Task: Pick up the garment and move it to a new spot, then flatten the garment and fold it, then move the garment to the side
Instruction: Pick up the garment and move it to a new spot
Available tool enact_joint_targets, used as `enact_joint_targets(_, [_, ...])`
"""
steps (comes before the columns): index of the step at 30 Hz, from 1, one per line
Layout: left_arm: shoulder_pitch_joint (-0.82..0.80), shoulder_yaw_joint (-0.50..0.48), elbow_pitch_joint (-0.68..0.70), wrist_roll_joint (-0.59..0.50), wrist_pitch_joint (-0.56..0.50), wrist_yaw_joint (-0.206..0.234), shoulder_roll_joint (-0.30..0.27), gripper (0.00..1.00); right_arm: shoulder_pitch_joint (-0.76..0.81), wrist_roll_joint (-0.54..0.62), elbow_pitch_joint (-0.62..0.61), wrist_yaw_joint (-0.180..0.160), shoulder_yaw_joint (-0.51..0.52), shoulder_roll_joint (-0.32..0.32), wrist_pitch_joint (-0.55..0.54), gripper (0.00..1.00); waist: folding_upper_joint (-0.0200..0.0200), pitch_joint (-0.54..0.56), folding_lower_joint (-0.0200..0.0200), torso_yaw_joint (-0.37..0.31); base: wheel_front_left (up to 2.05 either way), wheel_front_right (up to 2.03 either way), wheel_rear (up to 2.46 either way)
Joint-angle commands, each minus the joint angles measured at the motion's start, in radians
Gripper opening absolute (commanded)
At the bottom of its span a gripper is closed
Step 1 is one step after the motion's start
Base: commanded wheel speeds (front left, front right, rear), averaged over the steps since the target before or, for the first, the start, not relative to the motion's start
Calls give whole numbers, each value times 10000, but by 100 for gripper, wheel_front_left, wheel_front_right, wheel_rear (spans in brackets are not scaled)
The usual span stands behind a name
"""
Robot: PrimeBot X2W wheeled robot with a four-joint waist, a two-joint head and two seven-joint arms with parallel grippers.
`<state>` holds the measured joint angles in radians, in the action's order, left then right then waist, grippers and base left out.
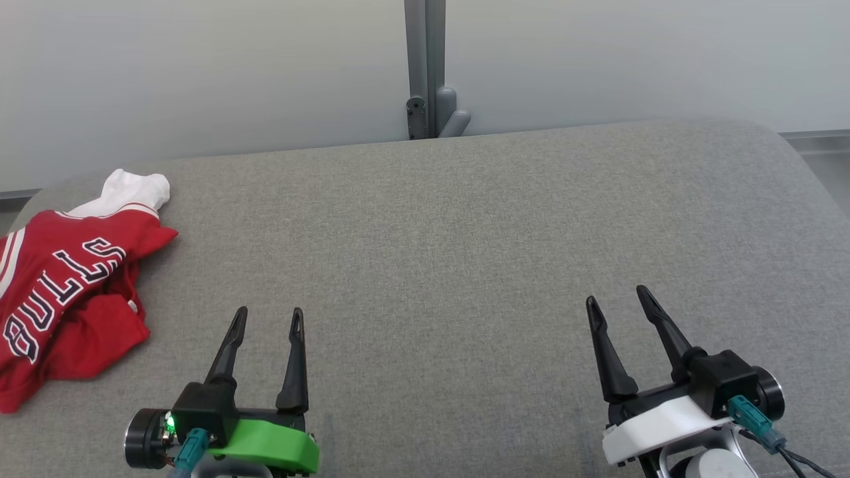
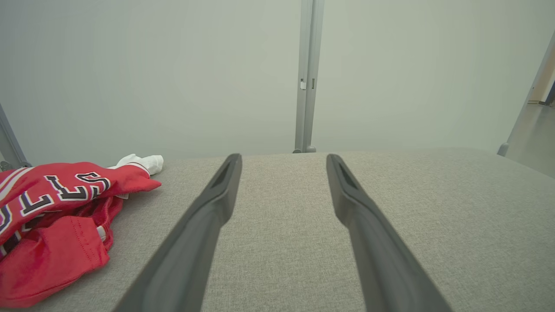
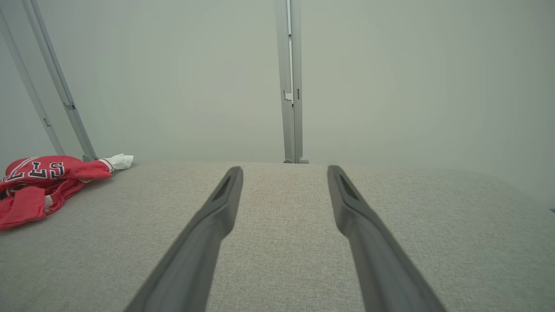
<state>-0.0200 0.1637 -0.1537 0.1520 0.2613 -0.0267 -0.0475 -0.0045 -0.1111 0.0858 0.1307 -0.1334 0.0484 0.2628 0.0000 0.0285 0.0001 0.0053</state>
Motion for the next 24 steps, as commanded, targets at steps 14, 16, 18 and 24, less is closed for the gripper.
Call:
enact_joint_targets(14, [-118, -85, -21, 132, 39, 95, -51, 100, 151, -55, 12, 1, -45, 35, 47, 100, 0, -147, -1, 529, 0, 0, 0])
enact_joint_targets(16, [-148, -85, 12, 119, 39, 166, -51, 100, 156, -32, -6, 1, -93, 35, 47, 100, 0, -170, -1, 714, 0, 0, 0])
enact_joint_targets(18, [-178, -79, 31, 149, 39, 215, -51, 100, 159, -40, -27, 1, -113, 35, 47, 100, 0, -192, -1, 924, 0, 0, 0])
enact_joint_targets(24, [-180, -93, 180, 276, 39, 336, -50, 100, 100, -66, -33, 1, -137, 37, 47, 100, 0, -241, -1, 1613, 0, 0, 0])
